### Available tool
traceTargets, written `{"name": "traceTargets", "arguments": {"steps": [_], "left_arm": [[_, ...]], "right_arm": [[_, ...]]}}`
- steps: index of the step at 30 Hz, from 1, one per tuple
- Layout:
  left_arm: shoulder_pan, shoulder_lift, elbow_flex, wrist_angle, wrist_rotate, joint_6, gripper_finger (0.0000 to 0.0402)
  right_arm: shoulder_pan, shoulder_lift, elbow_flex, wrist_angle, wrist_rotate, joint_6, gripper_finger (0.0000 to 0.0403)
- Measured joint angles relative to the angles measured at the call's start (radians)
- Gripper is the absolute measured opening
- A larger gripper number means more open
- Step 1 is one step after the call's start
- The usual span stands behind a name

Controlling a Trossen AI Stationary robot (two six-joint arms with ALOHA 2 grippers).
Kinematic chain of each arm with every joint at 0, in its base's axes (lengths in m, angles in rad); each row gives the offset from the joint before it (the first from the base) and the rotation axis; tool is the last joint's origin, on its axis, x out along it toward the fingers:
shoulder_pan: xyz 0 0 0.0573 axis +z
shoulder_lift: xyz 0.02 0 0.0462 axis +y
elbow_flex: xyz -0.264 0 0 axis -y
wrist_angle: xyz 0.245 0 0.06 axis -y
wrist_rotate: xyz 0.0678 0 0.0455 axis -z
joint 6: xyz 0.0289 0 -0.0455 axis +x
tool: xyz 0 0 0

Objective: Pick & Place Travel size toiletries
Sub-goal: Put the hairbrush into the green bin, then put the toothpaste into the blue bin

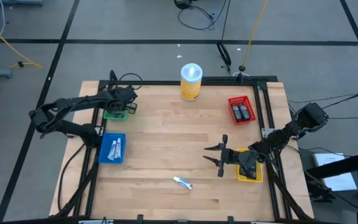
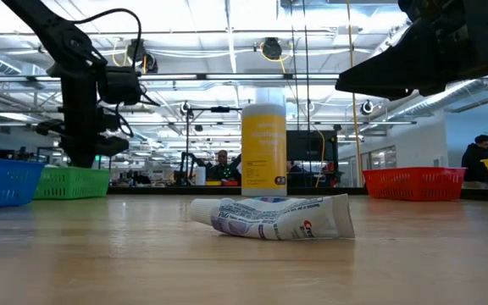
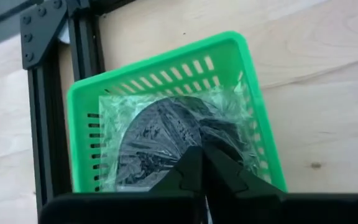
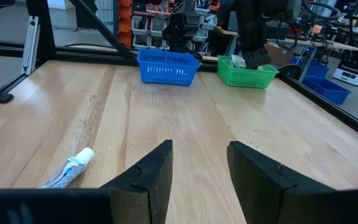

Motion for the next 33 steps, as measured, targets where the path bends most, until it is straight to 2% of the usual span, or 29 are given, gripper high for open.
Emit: {"name": "traceTargets", "arguments": {"steps": [4, 11, 15, 20, 27, 31, 33], "left_arm": [[-0.005, -0.030, 0.000, -0.020, -0.004, 0.011, 0.0002], [-0.008, -0.124, 0.000, -0.115, -0.020, -0.056, 0.0012], [-0.002, -0.137, -0.040, -0.085, -0.034, -0.096, 0.0002], [0.001, -0.137, -0.099, -0.035, -0.039, -0.099, 0.0011], [-0.022, -0.232, -0.037, -0.093, -0.071, -0.094, 0.0003], [-0.090, -0.328, -0.021, -0.055, -0.074, -0.068, 0.0011], [-0.152, -0.365, -0.024, 0.001, -0.074, -0.055, 0.0009]], "right_arm": [[0.000, 0.000, 0.000, 0.000, 0.000, 0.000, 0.0146], [0.000, 0.000, 0.000, 0.000, 0.000, 0.000, 0.0146], [0.000, 0.000, 0.000, -0.002, 0.000, 0.010, 0.0146], [0.000, 0.000, 0.000, -0.008, 0.000, 0.022, 0.0146], [-0.008, 0.000, 0.000, -0.006, -0.001, 0.029, 0.0146], [-0.024, 0.000, 0.000, -0.004, -0.113, 0.130, 0.0146], [-0.034, 0.000, 0.000, 0.012, -0.172, 0.120, 0.0146]]}}
